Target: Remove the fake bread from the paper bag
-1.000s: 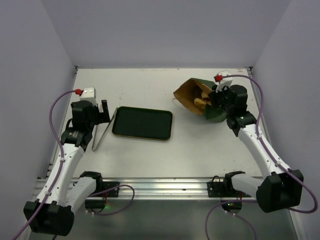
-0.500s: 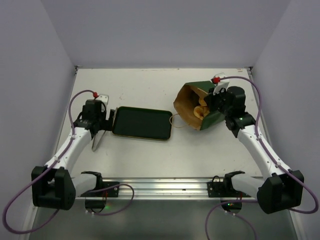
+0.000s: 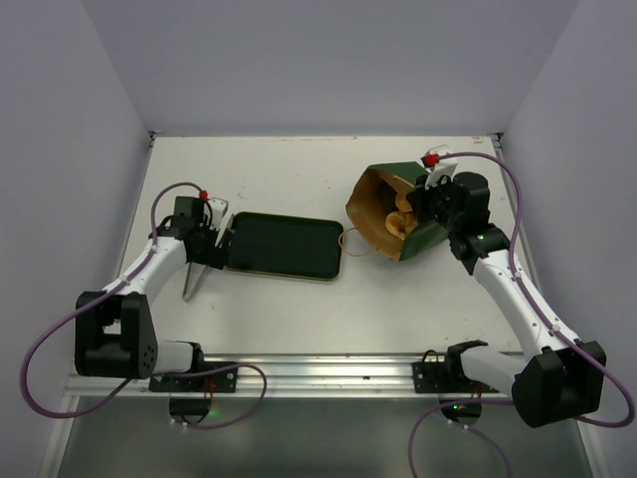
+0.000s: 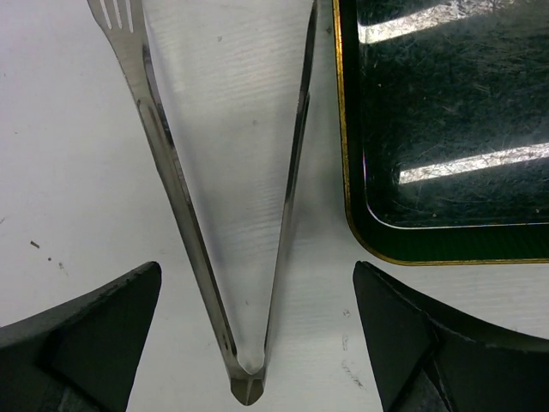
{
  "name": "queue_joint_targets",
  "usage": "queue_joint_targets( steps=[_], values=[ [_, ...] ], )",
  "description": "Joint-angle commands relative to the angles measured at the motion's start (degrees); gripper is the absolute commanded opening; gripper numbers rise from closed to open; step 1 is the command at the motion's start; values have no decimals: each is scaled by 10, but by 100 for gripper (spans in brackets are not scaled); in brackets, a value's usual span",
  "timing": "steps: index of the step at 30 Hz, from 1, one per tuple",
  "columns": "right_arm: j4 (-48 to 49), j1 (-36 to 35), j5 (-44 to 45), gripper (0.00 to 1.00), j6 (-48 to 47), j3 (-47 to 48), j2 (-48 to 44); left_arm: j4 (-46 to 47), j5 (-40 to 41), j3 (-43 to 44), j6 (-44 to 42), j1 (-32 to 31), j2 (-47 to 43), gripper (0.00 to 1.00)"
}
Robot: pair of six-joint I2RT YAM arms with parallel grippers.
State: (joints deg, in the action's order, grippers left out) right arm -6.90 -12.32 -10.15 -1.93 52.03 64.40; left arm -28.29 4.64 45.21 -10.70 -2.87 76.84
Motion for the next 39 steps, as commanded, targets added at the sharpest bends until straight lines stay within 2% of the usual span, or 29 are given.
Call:
queue_joint_targets(
  steps=[1,13,16,25,28,32,37,39],
  values=[
    [17,2,-19,0,13,4,-16,-14,-33,30,-33,26,12,97],
    [16,2,-19,0,14,5,-16,-20,-16,25,-49,29,63,96],
    [16,2,-22,0,14,4,-16,-20,-16,28,-49,47,78,96],
    [16,2,-22,0,14,4,-15,-19,-29,40,-43,62,124,88],
    [16,2,-21,0,14,5,-14,-13,-36,38,-39,64,135,81],
    [16,3,-20,0,14,4,-16,-8,-38,32,-39,67,141,66],
    [15,5,-22,0,16,5,-19,-12,-44,38,-38,73,148,58],
    [14,6,-22,0,16,5,-18,-12,-44,42,-35,75,151,47]
  ],
)
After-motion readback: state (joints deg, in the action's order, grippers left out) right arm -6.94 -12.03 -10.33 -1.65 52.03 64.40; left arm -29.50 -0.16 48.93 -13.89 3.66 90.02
